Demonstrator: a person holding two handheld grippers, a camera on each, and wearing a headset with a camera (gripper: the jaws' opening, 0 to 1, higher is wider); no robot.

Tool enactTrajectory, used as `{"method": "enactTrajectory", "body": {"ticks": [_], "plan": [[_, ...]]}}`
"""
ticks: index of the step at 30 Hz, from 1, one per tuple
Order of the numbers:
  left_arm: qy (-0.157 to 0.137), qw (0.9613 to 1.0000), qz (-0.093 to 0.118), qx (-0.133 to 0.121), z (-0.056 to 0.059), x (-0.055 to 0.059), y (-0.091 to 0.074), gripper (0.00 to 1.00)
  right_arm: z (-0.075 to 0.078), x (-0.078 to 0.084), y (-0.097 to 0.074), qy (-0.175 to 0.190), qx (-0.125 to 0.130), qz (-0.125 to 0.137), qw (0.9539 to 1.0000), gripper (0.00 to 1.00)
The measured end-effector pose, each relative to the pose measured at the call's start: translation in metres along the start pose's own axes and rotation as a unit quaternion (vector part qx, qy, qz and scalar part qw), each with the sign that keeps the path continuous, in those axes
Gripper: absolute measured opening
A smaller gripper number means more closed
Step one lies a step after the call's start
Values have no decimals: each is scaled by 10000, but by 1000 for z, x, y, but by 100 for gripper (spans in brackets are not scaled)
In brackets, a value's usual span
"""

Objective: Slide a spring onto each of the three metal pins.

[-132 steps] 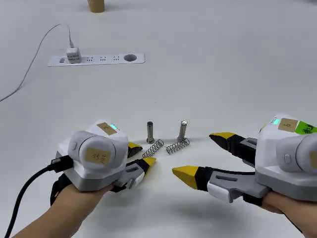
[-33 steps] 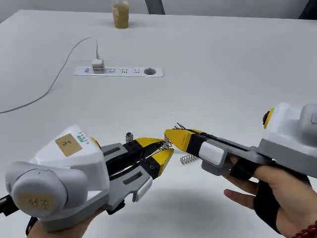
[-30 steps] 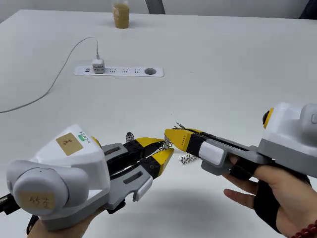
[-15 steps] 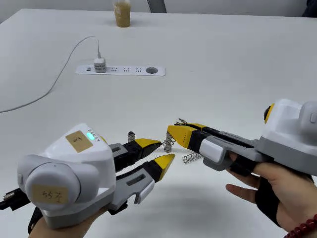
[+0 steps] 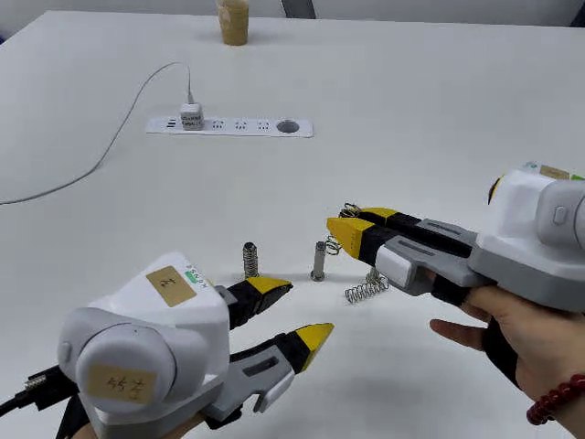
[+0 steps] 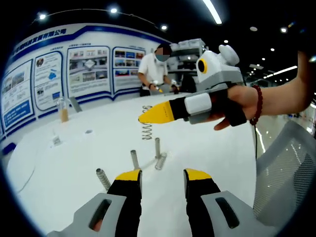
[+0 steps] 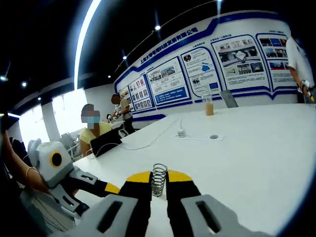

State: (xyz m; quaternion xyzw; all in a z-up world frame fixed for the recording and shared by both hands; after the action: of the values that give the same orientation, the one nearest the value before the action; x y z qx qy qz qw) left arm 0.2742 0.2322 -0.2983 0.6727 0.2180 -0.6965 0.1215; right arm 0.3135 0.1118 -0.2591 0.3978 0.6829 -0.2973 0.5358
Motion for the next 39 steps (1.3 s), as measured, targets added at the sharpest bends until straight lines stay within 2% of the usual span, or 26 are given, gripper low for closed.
{"method": "enactTrajectory", "body": {"ticks": [8,12,23,32,39], "plan": [[132,9998,-169,-12,1,9,-1,43,6,6,11,-421,36,-100,9991,11],[88,9998,-192,1,2,11,-1,47,10,10,17,-525,92,-119,9985,11],[-6,9998,-193,-30,1,15,-1,58,21,22,31,-644,176,-162,9976,12],[-46,9997,-239,-75,0,18,-2,65,24,31,32,-835,207,-302,9958,12],[-95,9996,-240,-100,-1,19,-2,66,26,35,32,-892,216,-350,9952,12]]}}
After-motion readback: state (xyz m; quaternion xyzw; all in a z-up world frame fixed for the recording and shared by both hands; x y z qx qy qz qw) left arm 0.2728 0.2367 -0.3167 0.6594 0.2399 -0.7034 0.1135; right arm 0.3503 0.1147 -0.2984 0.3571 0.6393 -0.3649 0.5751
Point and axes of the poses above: the centre of the closed fingertips' face, and the gripper's own axes: y roughly forward along the fingers, z roughly to its right, x roughly out of its underside, the point moved 6 cm from there along -y, roughly backward along the fingers, and after that the axes turned 13 degrees about z, right-handed, at the moved point
